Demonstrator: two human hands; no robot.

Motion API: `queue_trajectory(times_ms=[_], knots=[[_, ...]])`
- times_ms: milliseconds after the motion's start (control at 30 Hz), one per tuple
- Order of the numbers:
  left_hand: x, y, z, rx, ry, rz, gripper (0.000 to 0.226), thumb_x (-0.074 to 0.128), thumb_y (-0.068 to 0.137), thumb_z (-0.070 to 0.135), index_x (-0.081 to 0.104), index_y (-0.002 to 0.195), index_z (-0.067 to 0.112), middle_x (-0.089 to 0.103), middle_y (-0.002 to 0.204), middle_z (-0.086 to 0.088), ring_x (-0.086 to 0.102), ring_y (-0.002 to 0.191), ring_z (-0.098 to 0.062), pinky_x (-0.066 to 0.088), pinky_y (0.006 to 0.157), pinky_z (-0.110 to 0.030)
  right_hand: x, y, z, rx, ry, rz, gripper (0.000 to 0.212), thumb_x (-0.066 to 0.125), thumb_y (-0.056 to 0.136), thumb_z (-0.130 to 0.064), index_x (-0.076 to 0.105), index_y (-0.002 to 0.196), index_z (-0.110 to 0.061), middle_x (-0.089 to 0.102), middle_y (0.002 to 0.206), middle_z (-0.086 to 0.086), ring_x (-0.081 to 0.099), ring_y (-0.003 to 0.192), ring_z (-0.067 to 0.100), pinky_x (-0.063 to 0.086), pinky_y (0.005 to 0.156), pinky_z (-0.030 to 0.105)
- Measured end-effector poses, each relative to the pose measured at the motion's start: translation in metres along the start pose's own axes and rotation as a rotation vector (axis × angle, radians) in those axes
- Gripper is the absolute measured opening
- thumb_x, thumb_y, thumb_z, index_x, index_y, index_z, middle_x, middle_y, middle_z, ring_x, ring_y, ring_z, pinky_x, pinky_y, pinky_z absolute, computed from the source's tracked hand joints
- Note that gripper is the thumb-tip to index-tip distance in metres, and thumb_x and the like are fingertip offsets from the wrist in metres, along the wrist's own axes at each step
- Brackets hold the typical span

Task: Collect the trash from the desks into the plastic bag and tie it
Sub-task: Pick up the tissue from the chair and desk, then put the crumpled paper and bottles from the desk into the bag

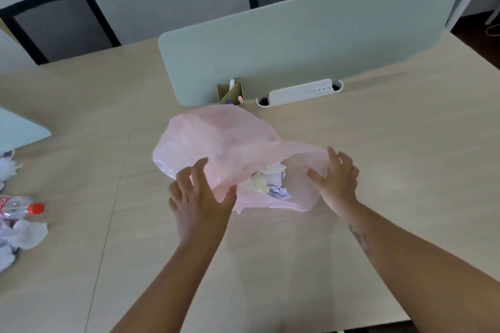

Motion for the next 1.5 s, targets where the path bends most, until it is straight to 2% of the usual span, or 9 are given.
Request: queue_trajectory(times_ms=[67, 133, 400, 600, 833, 1067, 1300, 1400, 1500], knots=[[0.003, -0.006, -0.012, 0.024, -0.076, 0.003, 0.043, 0.071, 0.083, 0.032, 0.052, 0.12, 0.023, 0.052, 0.114, -0.003, 0.048, 0.102, -0.032, 0.043, 0.079, -0.041, 0.003, 0.004, -0.001, 0.05, 0.107, -0.024, 0.029, 0.054, 0.093, -0.035, 0.058, 0.116, -0.017, 0.057, 0.118, 0.013, 0.05, 0.113, 0.037, 0.043, 0.091, 0.047], [0.0, -0.002, -0.02, 0.082, -0.162, -0.039, 0.012, 0.062, 0.089, 0.019, 0.056, 0.098, 0.023, 0.056, 0.092, 0.003, 0.055, 0.084, -0.027, 0.042, 0.064, -0.033, 0.003, 0.005, -0.008, 0.098, 0.286, 0.023, 0.022, 0.04, 0.096, -0.02, 0.054, 0.087, -0.005, 0.058, 0.087, 0.014, 0.058, 0.087, 0.035, 0.045, 0.072, 0.041], [-0.056, 0.091, -0.021, -0.283, -0.905, -0.365, 0.034, 0.042, 0.091, 0.005, 0.057, 0.065, 0.02, 0.047, 0.054, 0.0, 0.04, 0.043, -0.013, 0.031, 0.039, -0.018, -0.014, 0.041, -0.103, 0.149, 0.556, -0.073, 0.024, 0.03, 0.097, -0.017, 0.052, 0.101, -0.009, 0.055, 0.093, 0.013, 0.056, 0.082, 0.028, 0.042, 0.063, 0.034], [-0.162, 0.178, -0.05, -0.347, -0.761, -0.111, 0.013, 0.064, 0.091, 0.027, 0.063, 0.081, 0.019, 0.063, 0.079, -0.005, 0.057, 0.068, -0.02, 0.051, 0.068, -0.033, -0.065, 0.066, -0.216, -0.143, 0.439, -0.188, 0.021, 0.038, 0.092, -0.019, 0.052, 0.088, -0.003, 0.05, 0.085, 0.017, 0.048, 0.073, 0.024, 0.041, 0.058, 0.031], [-0.238, 0.198, -0.136, -0.33, -0.495, 0.234, 0.017, 0.055, 0.092, 0.03, 0.066, 0.091, 0.018, 0.057, 0.079, -0.002, 0.048, 0.061, -0.017, 0.04, 0.054, -0.024, -0.06, 0.011, -0.339, -0.402, 0.618, -0.194, 0.02, 0.04, 0.097, -0.026, 0.052, 0.087, -0.013, 0.048, 0.072, 0.005, 0.042, 0.057, 0.02, 0.037, 0.043, 0.02], [-0.257, 0.2, -0.245, -0.351, -0.333, 0.235, 0.033, 0.042, 0.099, 0.026, 0.074, 0.093, 0.017, 0.061, 0.102, -0.004, 0.055, 0.086, -0.025, 0.046, 0.072, -0.03, 0.019, -0.072, -0.394, -0.431, 0.66, -0.253, 0.024, 0.043, 0.094, -0.032, 0.045, 0.074, -0.019, 0.042, 0.061, -0.001, 0.04, 0.043, 0.014, 0.031, 0.042, 0.021], [-0.242, 0.199, -0.405, -0.478, -0.731, -0.02, 0.041, 0.047, 0.086, 0.059, 0.056, 0.11, 0.026, 0.06, 0.106, -0.006, 0.051, 0.084, -0.019, 0.04, 0.079, -0.035, 0.143, -0.152, -0.434, -0.4, 0.656, -0.245, 0.028, 0.038, 0.096, -0.031, 0.053, 0.085, -0.01, 0.048, 0.059, 0.005, 0.044, 0.036, 0.014, 0.034, 0.035, 0.023], [-0.214, 0.185, -0.495, -0.518, -0.282, -0.015, 0.065, 0.037, 0.083, 0.075, 0.048, 0.133, 0.033, 0.049, 0.134, -0.008, 0.042, 0.123, -0.029, 0.031, 0.101, -0.044, 0.203, -0.186, -0.447, -0.274, 0.643, -0.227, 0.029, 0.035, 0.099, -0.03, 0.044, 0.074, -0.016, 0.044, 0.058, 0.005, 0.041, 0.036, 0.015, 0.03, 0.035, 0.018], [-0.182, 0.155, -0.555, -0.564, 0.11, -0.16, 0.087, 0.044, 0.074, 0.084, 0.019, 0.148, 0.046, 0.007, 0.162, 0.0, 0.007, 0.144, -0.044, 0.012, 0.112, -0.064, 0.252, -0.219, -0.456, -0.177, 0.6, -0.246, 0.03, 0.033, 0.098, -0.031, 0.042, 0.072, -0.02, 0.049, 0.064, 0.009, 0.045, 0.045, 0.019, 0.033, 0.04, 0.023]])
Point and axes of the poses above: each hand's wrist, its own y-axis towards the middle knuckle, its own x-axis out of the palm, z = x × y, the point moved 3 cm from there along y, towards the middle knuckle
